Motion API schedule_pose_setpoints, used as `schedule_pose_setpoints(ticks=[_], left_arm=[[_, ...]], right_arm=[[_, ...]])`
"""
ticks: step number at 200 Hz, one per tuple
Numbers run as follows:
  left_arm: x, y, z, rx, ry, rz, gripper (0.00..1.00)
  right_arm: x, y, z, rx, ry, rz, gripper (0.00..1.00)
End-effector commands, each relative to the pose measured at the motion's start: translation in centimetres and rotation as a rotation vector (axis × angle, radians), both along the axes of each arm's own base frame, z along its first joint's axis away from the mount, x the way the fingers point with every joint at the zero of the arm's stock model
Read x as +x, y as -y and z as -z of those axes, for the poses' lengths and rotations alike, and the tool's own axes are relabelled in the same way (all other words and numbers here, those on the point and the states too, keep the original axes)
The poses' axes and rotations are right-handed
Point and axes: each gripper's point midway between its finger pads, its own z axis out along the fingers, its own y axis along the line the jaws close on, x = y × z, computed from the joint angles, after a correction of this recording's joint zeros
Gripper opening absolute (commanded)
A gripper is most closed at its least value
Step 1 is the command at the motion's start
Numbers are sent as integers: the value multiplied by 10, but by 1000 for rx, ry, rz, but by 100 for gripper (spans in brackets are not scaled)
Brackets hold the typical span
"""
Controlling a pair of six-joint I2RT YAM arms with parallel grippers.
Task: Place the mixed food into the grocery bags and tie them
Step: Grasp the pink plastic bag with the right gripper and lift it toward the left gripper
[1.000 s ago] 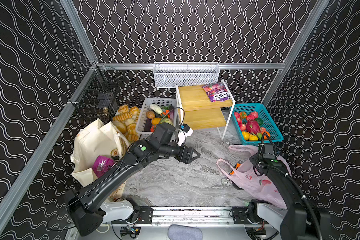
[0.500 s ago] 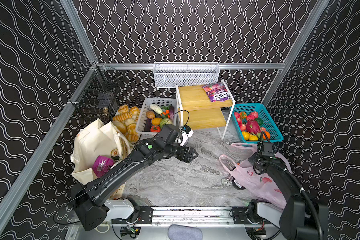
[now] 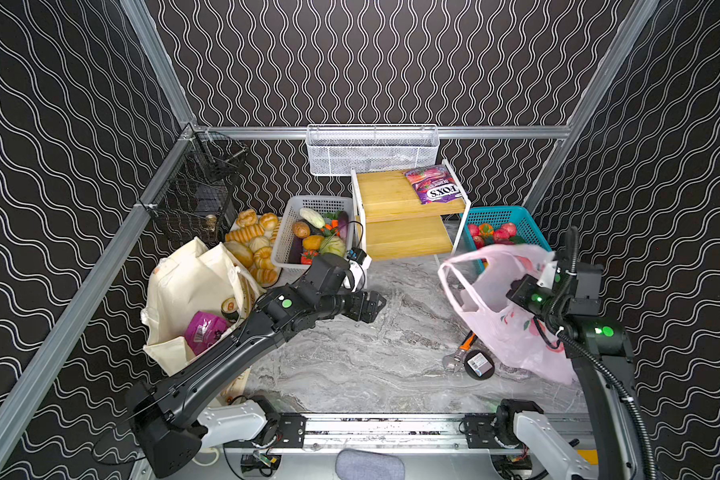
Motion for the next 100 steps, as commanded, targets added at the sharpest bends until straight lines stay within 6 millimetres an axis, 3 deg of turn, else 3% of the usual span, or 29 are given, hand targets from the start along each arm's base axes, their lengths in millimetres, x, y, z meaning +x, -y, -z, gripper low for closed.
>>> schedule_pose_setpoints(ticks=[1, 17, 34, 73, 100], left_arm=[[18, -17, -6, -106, -34, -112, 90], [21, -21, -11, -211, -57, -107, 89], [20, -23, -18, -265, -40, -96, 91], [1, -23, -9, -290, -101, -42, 90], [-8, -40, -7, -314, -69, -112, 94]], right_arm=[[-35, -69, 7, 114, -77, -344, 0], [-44, -112, 2, 163, -51, -537, 0], [-46, -142, -5, 217, -34, -662, 0], [-29, -175, -26, 367, 28, -755, 0], [-20, -188, -28, 452, 28, -786, 0]])
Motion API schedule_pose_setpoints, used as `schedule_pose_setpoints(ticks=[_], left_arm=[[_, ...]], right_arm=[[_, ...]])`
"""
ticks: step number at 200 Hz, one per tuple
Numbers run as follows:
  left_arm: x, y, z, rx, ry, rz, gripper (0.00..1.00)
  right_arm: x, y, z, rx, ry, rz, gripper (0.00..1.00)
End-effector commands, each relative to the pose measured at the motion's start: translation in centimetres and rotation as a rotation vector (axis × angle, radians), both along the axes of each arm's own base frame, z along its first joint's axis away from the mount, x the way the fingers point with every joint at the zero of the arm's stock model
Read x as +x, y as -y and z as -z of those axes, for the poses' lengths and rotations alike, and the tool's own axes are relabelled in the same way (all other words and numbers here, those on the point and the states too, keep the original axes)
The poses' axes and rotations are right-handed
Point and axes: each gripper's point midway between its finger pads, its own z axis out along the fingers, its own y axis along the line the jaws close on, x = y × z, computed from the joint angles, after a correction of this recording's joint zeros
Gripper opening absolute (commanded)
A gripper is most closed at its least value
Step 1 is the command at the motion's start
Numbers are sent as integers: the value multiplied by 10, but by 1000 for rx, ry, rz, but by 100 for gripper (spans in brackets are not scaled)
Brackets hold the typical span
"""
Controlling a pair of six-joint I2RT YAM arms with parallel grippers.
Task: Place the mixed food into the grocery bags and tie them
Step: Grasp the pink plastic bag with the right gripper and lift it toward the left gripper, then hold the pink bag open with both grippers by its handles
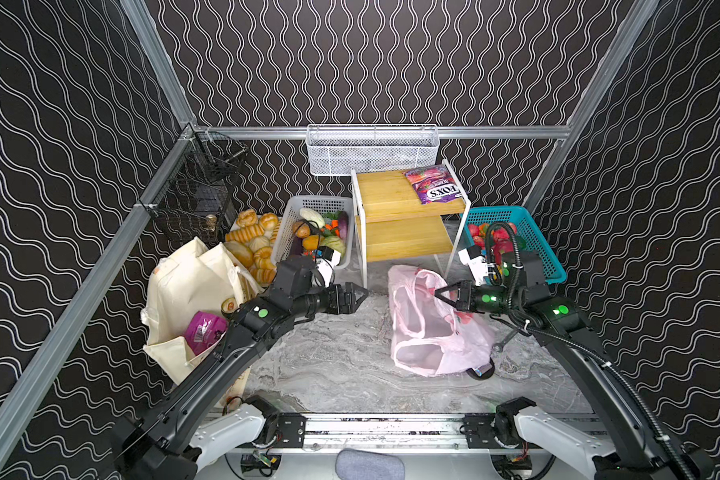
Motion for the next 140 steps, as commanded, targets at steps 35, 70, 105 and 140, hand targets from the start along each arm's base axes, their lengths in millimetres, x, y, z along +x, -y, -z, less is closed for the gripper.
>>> schedule_pose_setpoints(ticks=[35, 70, 105, 140], left_arm=[[-18, -8, -10, -119, 52, -21, 91], [-32, 15, -23, -268, 50, 114, 88], [-19, 29, -21, -258, 37, 131, 88], [0, 35, 4, -112, 26, 67, 86]], right_arm=[[21, -28, -17, 254, -14, -45, 0], [29, -36, -24, 379, -35, -48, 0], [31, -40, -19, 383, -51, -66, 0], [32, -43, -24, 417, -57, -81, 0]])
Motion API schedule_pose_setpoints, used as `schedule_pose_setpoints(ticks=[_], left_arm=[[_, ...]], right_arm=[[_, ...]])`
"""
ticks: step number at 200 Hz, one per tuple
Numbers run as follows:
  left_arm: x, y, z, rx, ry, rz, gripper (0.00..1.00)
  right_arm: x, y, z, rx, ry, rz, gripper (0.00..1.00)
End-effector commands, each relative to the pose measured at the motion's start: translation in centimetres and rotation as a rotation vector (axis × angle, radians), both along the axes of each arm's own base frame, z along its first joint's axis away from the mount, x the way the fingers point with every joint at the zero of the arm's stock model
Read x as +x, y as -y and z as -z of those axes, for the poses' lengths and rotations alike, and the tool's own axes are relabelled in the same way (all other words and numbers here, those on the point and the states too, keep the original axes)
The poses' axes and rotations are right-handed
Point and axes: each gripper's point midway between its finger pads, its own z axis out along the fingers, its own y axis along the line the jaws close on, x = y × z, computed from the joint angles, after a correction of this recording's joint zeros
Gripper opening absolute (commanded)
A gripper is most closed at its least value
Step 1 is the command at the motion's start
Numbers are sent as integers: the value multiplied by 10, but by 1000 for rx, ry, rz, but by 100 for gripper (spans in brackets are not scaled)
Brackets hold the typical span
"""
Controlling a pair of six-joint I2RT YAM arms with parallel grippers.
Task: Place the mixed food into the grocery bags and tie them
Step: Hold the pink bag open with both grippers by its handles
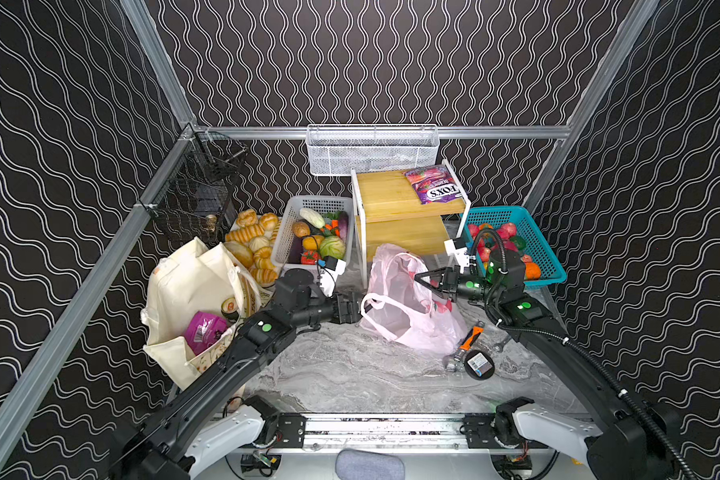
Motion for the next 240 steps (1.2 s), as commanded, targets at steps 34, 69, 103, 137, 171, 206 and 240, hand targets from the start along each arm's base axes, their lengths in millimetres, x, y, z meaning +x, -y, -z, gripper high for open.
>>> schedule_pose_setpoints(ticks=[34, 69, 103, 137, 171, 206, 240], left_arm=[[14, -2, 15, 122, 47, -53, 89], [4, 5, 28, 121, 36, -26, 85], [11, 5, 15, 72, 82, -65, 33], [20, -16, 4, 152, 87, -181, 0], [20, -55, 2, 349, 60, -300, 0], [10, -24, -12, 312, 80, -103, 0], [15, -9, -10, 305, 36, -54, 0]], right_arm=[[4, -6, -17, 98, 23, -17, 0], [5, -8, -29, 206, 0, -25, 0], [5, -9, -24, 219, -17, -31, 0], [12, 6, 26, -83, -46, 81, 0], [36, 82, 72, -609, -54, 419, 0], [28, 48, 40, -469, 62, 241, 14], [22, 35, 20, -401, 148, 169, 48]])
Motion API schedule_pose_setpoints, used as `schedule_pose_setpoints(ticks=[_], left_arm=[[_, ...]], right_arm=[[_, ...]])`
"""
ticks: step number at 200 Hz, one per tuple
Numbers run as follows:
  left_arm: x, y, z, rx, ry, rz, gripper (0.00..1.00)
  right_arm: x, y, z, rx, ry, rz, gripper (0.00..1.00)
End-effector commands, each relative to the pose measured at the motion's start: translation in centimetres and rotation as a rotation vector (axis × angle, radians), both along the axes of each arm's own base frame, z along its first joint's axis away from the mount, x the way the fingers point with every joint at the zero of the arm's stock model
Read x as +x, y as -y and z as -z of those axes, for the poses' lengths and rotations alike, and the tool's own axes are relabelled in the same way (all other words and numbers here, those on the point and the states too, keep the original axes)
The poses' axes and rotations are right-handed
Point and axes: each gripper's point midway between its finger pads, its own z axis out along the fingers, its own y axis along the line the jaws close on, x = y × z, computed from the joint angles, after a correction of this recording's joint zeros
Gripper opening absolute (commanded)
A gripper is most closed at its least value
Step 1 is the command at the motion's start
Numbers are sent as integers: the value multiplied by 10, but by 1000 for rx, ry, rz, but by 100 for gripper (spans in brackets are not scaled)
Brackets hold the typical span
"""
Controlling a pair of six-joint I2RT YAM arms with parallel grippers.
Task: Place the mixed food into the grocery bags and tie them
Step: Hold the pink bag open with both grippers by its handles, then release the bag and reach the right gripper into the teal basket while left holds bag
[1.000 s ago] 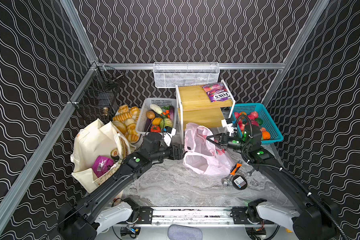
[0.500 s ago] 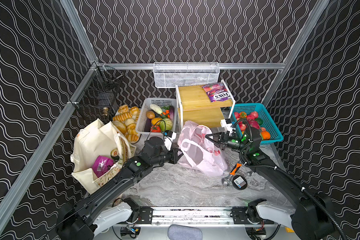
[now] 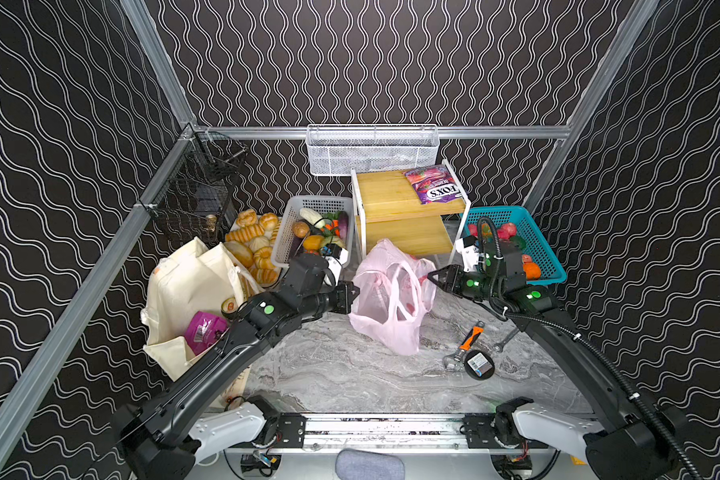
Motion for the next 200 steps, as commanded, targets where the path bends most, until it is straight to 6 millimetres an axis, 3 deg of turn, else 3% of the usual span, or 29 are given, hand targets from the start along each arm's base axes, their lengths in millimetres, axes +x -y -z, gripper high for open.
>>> schedule_pose_setpoints(ticks=[1, 41, 69, 101, 133, 153, 175, 200], left_arm=[[-4, 7, 2, 8, -26, 51, 0], [4, 2, 6, 55, -32, 16, 0], [7, 8, 8, 56, -45, 28, 0], [10, 6, 12, 71, -51, 14, 0], [11, 8, 10, 64, -41, 19, 0], [13, 9, 8, 60, -33, 18, 0], [14, 10, 2, 51, -13, 17, 0], [14, 7, 1, 69, -4, 15, 0]], right_arm=[[-5, -7, -15, 3, 82, -83, 49], [10, 42, -28, -180, 225, 159, 69], [23, 98, -32, -273, 253, 411, 73], [46, 180, -11, -211, 120, 622, 73], [84, 245, 29, -254, -32, 748, 73], [113, 263, 47, -301, -100, 733, 76], [144, 287, 86, -387, -149, 773, 75], [163, 270, 118, -321, -265, 672, 69]])
